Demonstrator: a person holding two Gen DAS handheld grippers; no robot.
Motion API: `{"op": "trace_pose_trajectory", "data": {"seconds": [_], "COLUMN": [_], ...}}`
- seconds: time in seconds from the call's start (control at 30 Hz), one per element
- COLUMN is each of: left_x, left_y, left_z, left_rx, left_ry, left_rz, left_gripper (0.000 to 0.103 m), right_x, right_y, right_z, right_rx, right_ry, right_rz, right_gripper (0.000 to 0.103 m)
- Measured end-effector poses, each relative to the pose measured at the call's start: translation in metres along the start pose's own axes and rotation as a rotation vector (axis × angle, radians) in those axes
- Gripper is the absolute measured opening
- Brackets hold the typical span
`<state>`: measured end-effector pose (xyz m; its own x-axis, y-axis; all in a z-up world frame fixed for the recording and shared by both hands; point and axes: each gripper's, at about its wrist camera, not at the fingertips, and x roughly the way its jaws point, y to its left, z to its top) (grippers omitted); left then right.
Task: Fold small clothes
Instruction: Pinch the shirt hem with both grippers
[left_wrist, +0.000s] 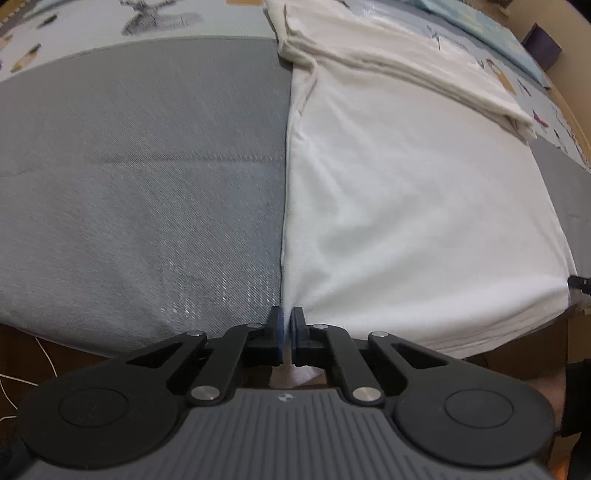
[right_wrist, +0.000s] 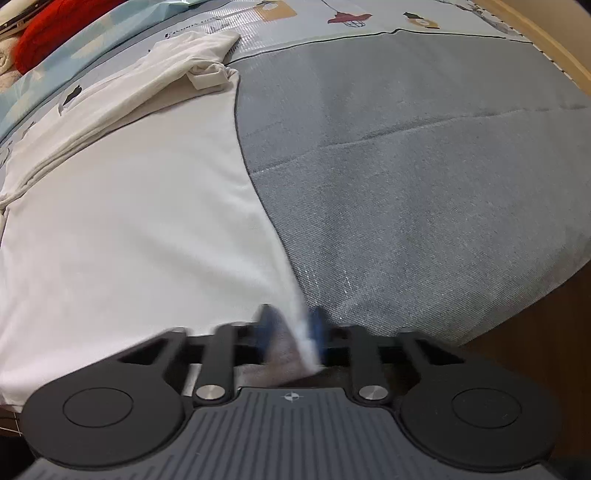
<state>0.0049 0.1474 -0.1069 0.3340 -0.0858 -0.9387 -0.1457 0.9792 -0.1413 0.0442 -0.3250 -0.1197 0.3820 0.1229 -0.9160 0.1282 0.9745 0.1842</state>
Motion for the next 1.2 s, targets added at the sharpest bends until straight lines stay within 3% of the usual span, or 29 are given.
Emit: {"op": "trace_pose_trajectory", "data": {"seconds": [0.13,0.37,0.77,0.93,1.2], "left_x": [-0.010,0.003,0.010,0.008,0.013], "left_y": [-0.001,-0.008,-0.011,-0.008,-0.012], "left_z": [0.000,0.001,0.001,0.000,-0.002], "left_rx": [-0.003,0.020,0.044,0.026,0.060], "left_ry": [-0.026,0.032,0.034,0.021,0.043], "left_rz": [-0.008,0.032,0.048,0.038,0.046], "left_gripper": [0.004,0.006,0.007,0.006,0.007], "right_x": [-0.006,0.000,0.002,-0.005,0.000], "right_y": [-0.002,0.011,0.016,0.018,0.019], "right_z": [-0.004,-0.009,-0.010,-0.009,-0.012], "right_rx": [0.032,-0.033,-0.057,-0.059,-0.073], "right_ry": [0.010,0.027,0.024,0.005,0.029], "right_rz": [0.038,-0.020,-0.031,0.025,-0.015], "right_gripper": [0.008,0.009,0.012,0.008,0.009]}}
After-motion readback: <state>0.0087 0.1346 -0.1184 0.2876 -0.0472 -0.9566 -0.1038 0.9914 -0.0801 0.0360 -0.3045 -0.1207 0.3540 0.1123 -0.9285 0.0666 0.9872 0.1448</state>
